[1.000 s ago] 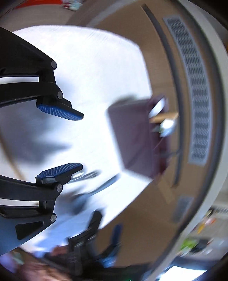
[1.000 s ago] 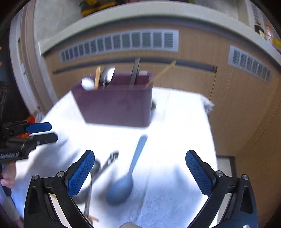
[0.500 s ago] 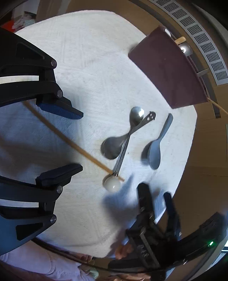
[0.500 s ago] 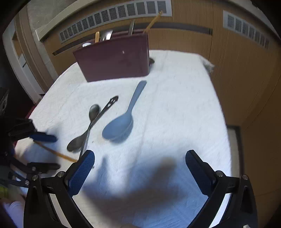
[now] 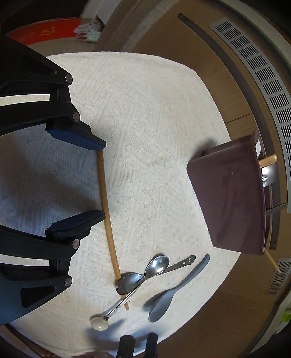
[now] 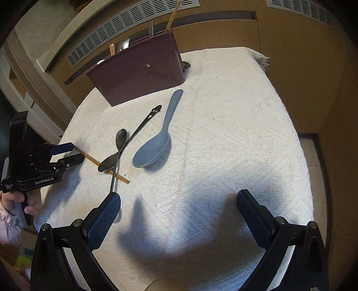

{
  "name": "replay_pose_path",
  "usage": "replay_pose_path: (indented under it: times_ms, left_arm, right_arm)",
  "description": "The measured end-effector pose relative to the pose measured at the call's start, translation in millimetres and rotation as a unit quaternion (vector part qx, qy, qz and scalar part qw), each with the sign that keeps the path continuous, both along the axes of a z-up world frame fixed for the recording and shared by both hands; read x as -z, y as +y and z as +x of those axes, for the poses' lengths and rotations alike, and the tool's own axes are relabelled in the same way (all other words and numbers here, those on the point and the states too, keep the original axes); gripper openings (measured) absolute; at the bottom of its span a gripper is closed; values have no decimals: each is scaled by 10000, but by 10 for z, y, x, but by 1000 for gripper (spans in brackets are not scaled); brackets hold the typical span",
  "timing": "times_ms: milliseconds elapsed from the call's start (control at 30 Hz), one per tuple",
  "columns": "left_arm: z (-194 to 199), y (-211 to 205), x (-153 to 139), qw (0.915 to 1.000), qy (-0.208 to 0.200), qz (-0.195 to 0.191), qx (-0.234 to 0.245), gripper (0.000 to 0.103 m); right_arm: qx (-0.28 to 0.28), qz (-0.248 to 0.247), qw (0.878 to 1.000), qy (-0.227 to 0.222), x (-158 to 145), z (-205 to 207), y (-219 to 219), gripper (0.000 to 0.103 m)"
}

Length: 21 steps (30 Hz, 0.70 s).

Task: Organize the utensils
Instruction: 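Move both open tools back down over the remaining utensils on the table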

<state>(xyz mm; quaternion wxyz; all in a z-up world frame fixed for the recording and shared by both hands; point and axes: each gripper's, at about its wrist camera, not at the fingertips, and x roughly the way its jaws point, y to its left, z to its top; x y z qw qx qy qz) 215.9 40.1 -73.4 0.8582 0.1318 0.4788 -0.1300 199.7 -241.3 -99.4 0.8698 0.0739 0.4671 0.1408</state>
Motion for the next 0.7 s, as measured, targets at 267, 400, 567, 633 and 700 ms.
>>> replay_pose_path:
  times_ms: [267,400,567,633,700]
  left_arm:
    - [-122,-193,39,9952,513,-587,584,64]
    - [-269,-268,37,9949,542,-565,631,68]
    - [-292,-158,11,9943,663,-770,328,68]
    - [-291,-69,-3,9926,766,-928,136,68]
    - [-270,54,-21,9882,891,-1239,-112,68]
  right_arm:
    - [-140,-619,9979,-102,-45,97,163,95]
    - [-14,-999,9928,-653,-256,318,267,84]
    - [-82,-1232,9909,-531,-217,869,534,43]
    - [-82,-1411,9895,-313,-102,1091,624,40]
    - [-11,-1510,9880,-324,-56,1157,661,27]
